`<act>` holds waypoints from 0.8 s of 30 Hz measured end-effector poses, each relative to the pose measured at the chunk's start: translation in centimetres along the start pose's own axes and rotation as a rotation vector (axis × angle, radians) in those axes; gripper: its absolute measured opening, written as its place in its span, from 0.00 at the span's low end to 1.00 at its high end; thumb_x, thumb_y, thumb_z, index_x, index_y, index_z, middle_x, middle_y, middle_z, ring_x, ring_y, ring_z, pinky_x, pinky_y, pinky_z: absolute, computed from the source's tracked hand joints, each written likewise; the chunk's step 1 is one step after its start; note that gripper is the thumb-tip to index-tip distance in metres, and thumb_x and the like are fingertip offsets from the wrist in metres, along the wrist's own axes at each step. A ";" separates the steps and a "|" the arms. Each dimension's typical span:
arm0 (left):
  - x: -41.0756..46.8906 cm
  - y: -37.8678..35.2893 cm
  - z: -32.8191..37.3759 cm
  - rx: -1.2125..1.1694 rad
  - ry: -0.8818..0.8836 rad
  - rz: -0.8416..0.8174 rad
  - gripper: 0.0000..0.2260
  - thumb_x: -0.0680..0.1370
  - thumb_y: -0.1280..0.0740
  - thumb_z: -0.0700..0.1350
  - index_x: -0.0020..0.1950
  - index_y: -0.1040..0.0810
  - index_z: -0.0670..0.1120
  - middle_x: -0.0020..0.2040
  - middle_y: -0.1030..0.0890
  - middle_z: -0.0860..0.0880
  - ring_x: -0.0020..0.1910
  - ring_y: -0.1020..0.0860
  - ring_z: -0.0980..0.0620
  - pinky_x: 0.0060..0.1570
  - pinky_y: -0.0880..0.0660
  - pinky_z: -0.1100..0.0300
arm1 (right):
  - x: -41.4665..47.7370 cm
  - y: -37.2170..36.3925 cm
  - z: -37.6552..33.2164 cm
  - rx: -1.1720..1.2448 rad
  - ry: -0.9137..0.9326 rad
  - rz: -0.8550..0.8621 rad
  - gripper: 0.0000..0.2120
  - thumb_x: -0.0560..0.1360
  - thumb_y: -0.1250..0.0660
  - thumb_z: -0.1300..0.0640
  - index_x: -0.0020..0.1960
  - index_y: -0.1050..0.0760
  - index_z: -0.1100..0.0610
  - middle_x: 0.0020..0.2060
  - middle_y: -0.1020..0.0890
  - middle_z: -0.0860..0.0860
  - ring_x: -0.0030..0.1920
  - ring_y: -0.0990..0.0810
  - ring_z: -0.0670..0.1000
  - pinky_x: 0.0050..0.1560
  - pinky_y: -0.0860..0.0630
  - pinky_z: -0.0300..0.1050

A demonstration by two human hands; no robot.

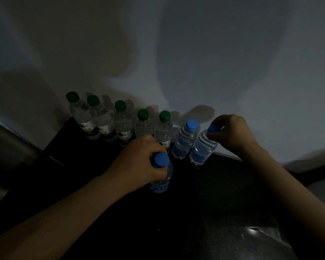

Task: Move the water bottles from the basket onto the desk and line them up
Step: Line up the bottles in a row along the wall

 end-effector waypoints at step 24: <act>1.3 -1.3 0.8 0.008 0.018 -0.010 0.10 0.64 0.25 0.45 0.44 0.18 0.49 0.40 0.27 0.54 0.38 0.27 0.60 0.37 0.33 0.65 | 0.6 -0.9 1.7 0.072 -0.028 0.019 0.15 0.72 0.27 0.56 0.54 0.21 0.63 0.48 0.17 0.59 0.44 0.21 0.53 0.44 0.25 0.46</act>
Point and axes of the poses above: each hand's wrist, its own x-axis towards the middle knuckle, its own y-axis out of the back of the hand, z = x × y, the point moved 5 cm from there along x, towards the middle knuckle
